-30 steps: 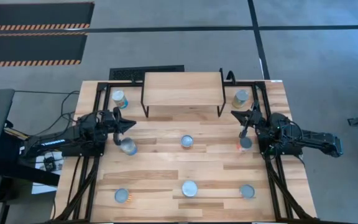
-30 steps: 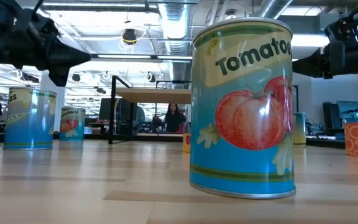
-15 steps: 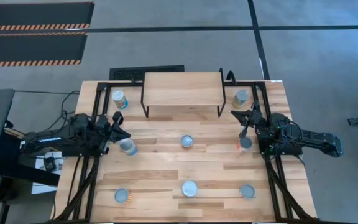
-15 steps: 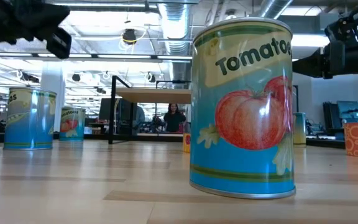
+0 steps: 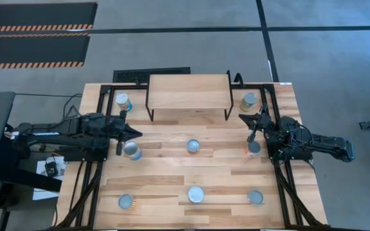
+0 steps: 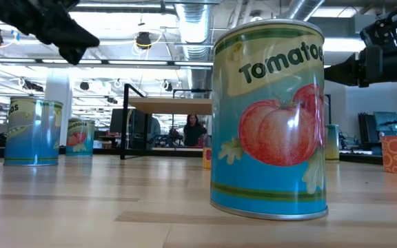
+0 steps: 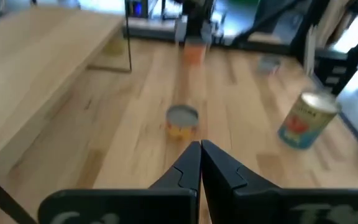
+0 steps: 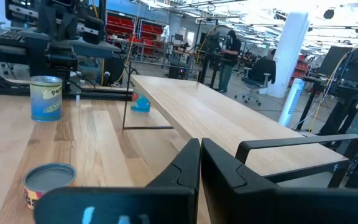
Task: Pick and place cans onto a shelf
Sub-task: Put the canned peas on the shelf
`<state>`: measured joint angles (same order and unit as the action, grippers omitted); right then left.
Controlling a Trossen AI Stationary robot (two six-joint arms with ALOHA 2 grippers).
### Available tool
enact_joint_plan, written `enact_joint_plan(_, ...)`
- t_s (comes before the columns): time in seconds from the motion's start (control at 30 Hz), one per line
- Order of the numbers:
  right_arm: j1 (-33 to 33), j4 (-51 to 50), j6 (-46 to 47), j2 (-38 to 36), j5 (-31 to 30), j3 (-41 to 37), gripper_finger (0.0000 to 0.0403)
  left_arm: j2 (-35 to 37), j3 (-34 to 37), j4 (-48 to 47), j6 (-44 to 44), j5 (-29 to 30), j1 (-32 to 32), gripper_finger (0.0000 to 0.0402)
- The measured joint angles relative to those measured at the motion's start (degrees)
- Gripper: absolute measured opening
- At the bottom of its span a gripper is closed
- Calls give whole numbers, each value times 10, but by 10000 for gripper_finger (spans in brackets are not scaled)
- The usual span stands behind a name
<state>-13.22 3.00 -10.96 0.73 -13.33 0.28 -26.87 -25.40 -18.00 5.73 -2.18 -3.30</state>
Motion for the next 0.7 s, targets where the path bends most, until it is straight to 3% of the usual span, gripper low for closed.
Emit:
enact_joint_plan(0.4,0,0,0,0,0,0,38,-170,-153,-219,53,38,10,0)
enact_joint_plan(0.7,0,0,0,0,0,0,38,-277,-249,-370,132,135,109,0)
